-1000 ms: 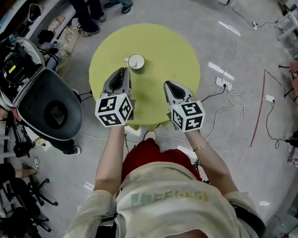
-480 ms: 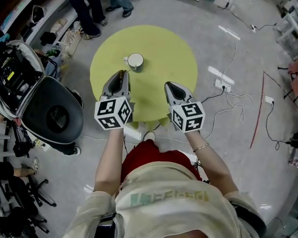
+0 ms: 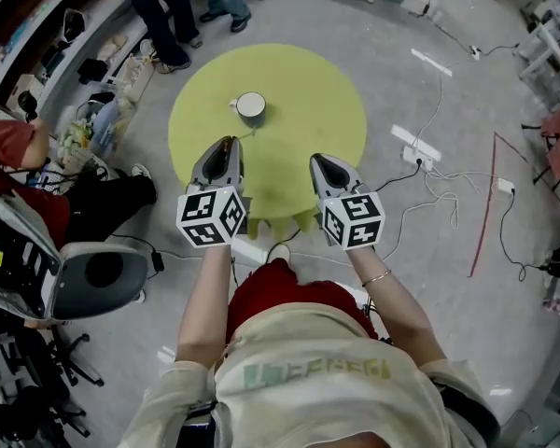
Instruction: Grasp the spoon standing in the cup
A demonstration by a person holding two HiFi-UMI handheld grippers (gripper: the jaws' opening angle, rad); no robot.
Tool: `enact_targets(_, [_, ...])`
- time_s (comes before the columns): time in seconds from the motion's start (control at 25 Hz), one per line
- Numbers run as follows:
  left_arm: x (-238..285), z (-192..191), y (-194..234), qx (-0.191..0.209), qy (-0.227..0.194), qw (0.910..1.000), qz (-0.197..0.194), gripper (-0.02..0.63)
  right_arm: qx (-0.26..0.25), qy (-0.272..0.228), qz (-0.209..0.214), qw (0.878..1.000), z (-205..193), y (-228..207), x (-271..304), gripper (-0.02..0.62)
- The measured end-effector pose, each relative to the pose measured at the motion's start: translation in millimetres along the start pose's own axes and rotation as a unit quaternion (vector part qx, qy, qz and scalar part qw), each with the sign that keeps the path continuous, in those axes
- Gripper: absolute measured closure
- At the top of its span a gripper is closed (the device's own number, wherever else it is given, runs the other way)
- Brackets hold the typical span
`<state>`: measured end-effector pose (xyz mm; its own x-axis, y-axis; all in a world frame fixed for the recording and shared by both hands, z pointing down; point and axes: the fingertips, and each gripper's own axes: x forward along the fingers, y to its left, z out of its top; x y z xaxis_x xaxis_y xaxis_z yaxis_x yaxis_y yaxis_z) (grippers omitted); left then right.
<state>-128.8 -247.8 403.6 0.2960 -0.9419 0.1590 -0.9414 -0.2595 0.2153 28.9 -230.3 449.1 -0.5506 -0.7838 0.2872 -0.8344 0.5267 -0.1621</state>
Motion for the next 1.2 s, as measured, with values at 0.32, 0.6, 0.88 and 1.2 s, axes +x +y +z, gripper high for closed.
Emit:
enact_targets(0.32, [-22.6, -11.3, -23.9, 0.003, 0.003, 1.0, 0.001, 0.554, 0.004, -0.004, -0.004, 1.0, -8.8, -3.4, -31.4, 0.557])
enact_targets(0.6, [-45.1, -26.9, -53.9, 0.003, 0.01, 0.9999, -0.004, 0.554, 0.007, 0.001, -0.006, 1.0, -23.5, -6.0, -64.8, 0.557])
enact_targets(0.88, [-69.1, -40.4, -70.3, 0.004, 0.015, 0.9999, -0.004, 0.554, 0.006, 0.002, -0.005, 1.0, -32.8, 0.2, -87.3, 0.557])
enact_targets(1.2, [-97.7, -55.6, -84.4, 0.003, 0.024, 0.9997, 0.003, 0.554, 0.005, 0.003, 0.001, 1.0, -42.5, 7.9, -111.1, 0.557])
